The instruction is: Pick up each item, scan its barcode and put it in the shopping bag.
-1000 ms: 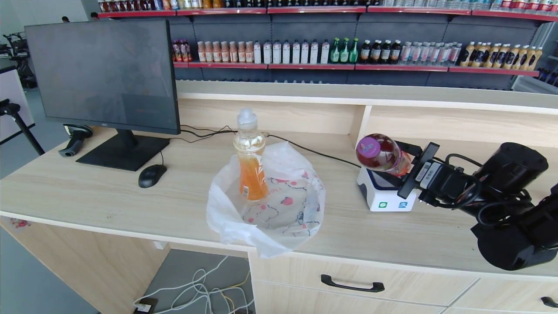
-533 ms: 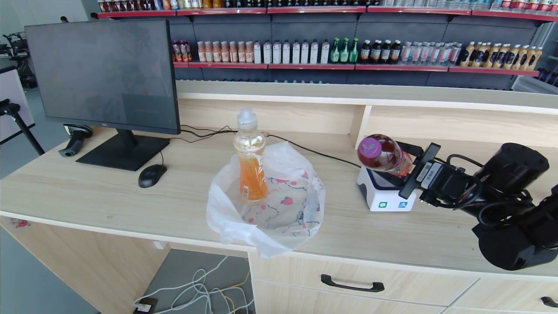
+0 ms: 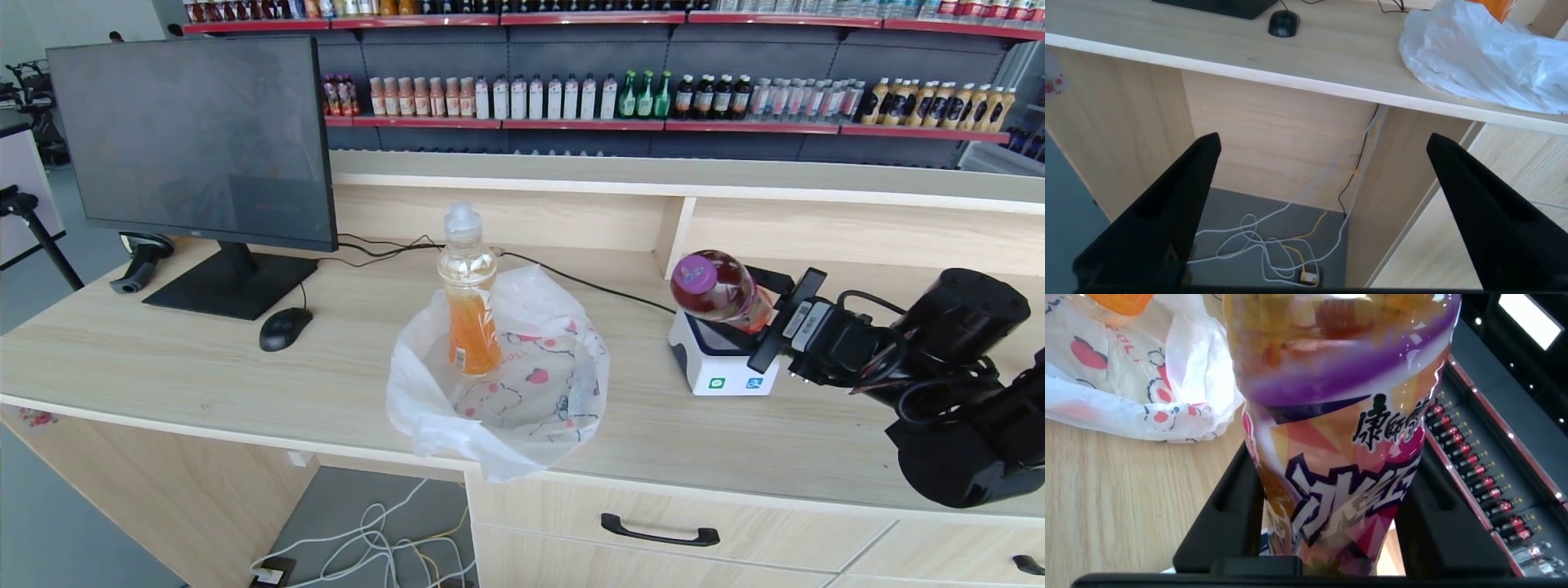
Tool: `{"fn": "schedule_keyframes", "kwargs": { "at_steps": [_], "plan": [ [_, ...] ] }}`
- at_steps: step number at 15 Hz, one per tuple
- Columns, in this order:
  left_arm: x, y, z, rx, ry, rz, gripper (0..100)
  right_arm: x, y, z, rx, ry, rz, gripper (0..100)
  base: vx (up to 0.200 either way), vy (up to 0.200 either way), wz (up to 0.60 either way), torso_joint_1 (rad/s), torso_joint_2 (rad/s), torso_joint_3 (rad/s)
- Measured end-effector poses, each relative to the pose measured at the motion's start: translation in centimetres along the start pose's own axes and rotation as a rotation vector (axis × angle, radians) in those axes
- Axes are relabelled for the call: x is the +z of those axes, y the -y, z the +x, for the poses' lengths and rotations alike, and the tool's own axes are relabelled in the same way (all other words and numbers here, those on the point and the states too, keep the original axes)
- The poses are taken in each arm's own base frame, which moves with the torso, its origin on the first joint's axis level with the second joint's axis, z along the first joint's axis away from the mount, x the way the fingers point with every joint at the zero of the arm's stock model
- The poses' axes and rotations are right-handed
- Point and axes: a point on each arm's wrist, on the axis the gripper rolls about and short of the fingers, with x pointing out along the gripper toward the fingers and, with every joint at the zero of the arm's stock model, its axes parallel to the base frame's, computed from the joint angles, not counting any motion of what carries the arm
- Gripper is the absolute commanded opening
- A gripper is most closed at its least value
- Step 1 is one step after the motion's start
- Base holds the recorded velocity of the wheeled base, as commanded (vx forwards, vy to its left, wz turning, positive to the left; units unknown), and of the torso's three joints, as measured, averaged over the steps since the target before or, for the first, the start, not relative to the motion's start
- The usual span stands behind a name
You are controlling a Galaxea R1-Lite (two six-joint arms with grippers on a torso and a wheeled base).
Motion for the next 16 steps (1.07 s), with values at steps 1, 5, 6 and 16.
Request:
{"fn": "schedule_keyframes", "kwargs": {
  "at_steps": [1, 5, 6, 16],
  "plan": [
    [0.0, 0.0, 0.0, 0.000, 0.000, 0.000, 100, 0.1, 0.2, 0.0, -0.007, -0.001, 0.011, 0, 0.000, 0.000, 0.00, 0.000, 0.00, 0.000],
    [0.0, 0.0, 0.0, 0.001, -0.002, 0.000, 100, 1.2, 1.2, -0.3, -0.096, -0.056, 0.068, 0, 0.000, 0.000, 0.00, 0.000, 0.00, 0.000],
    [0.0, 0.0, 0.0, 0.000, -0.002, -0.001, 100, 1.6, 1.5, -0.5, -0.126, -0.076, 0.088, 0, 0.000, 0.000, 0.00, 0.000, 0.00, 0.000],
    [0.0, 0.0, 0.0, 0.001, -0.004, -0.002, 100, 6.2, 1.7, -2.9, -0.356, -0.223, 0.302, 0, 0.000, 0.000, 0.00, 0.000, 0.00, 0.000]
  ]
}}
